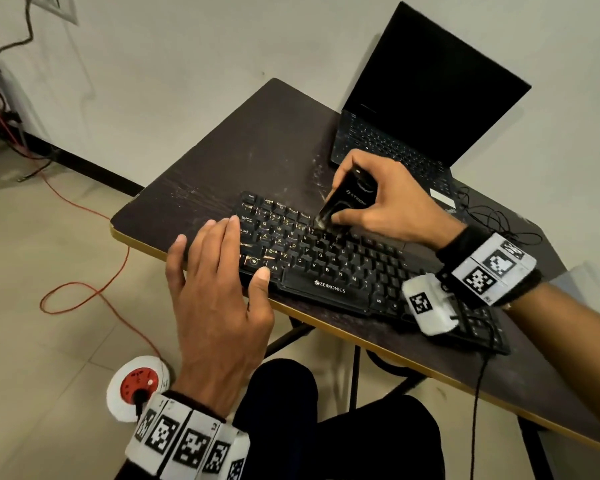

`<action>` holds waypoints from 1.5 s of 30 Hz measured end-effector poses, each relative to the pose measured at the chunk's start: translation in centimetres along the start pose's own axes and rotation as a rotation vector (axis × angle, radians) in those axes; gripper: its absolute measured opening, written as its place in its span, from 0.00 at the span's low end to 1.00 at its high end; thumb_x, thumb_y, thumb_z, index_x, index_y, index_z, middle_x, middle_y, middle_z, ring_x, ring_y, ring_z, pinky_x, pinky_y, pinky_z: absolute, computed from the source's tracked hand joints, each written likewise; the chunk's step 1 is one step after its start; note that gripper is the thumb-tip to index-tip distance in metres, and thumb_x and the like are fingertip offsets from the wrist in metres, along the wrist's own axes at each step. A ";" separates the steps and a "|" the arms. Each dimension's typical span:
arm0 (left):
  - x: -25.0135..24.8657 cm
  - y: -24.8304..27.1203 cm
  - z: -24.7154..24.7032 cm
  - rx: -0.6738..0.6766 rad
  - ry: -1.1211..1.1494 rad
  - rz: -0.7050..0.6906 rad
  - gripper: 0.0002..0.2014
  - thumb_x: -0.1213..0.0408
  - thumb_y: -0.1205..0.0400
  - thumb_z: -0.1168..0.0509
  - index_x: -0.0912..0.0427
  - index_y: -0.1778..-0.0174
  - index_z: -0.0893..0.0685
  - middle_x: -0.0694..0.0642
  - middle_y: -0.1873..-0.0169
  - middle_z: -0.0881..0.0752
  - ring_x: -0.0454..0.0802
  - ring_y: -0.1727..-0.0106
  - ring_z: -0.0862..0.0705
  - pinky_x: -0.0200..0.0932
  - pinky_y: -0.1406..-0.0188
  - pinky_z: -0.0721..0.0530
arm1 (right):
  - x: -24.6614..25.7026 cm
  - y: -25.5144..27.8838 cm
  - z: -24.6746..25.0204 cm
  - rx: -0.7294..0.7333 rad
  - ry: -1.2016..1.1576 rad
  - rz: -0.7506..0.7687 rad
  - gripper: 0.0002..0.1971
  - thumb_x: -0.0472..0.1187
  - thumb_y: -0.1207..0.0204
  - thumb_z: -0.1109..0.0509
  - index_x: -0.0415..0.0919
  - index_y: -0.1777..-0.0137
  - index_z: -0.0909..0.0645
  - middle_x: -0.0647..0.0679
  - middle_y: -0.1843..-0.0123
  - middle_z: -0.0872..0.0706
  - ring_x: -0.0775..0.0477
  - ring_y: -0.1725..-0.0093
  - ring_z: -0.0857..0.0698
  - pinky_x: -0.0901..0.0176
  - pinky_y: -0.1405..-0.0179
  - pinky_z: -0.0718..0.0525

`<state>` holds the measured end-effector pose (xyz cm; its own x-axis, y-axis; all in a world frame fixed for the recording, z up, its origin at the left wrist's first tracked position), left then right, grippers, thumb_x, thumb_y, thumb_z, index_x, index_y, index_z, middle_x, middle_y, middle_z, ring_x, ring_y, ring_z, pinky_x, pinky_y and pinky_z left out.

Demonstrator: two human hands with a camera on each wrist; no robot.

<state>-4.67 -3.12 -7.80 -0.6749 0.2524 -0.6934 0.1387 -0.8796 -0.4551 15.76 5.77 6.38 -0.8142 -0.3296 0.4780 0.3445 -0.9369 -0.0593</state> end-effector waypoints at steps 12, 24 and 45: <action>-0.2 0.2 -0.1 0.006 0.026 0.000 0.34 0.50 0.15 0.45 0.64 0.15 0.28 0.58 0.18 0.24 0.53 0.12 0.33 0.61 0.10 0.47 | 0.9 0.1 -0.8 0.176 -0.030 0.025 0.21 0.35 0.32 0.09 0.46 0.45 0.17 0.45 0.49 0.07 0.41 0.50 0.05 0.34 0.47 0.07; 0.0 0.0 -0.1 -0.015 0.001 -0.005 0.34 0.50 0.15 0.45 0.65 0.15 0.28 0.60 0.18 0.23 0.54 0.13 0.32 0.62 0.10 0.46 | 0.5 -1.3 -0.4 -0.109 0.117 -0.192 0.20 0.42 0.36 0.10 0.53 0.50 0.16 0.53 0.55 0.08 0.48 0.54 0.09 0.48 0.51 0.11; -0.4 -0.2 0.1 0.008 0.006 0.028 0.36 0.50 0.18 0.43 0.65 0.15 0.29 0.60 0.18 0.24 0.55 0.13 0.32 0.60 0.10 0.49 | 4.2 -2.0 -2.3 -0.285 0.161 -0.543 0.17 0.47 0.29 0.23 0.41 0.43 0.15 0.43 0.46 0.11 0.36 0.43 0.13 0.57 0.51 0.23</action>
<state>-4.52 -3.08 -7.37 -0.6664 0.2304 -0.7091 0.1514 -0.8894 -0.4313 10.59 5.97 6.54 -0.9058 0.2088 0.3687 -0.2573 -0.9624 -0.0869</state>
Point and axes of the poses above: each hand's wrist, its own y-axis away from the middle knuckle, its own z-axis out of the back of the hand, x = y × z, the point moved 3 cm from there along -y, towards the middle knuckle
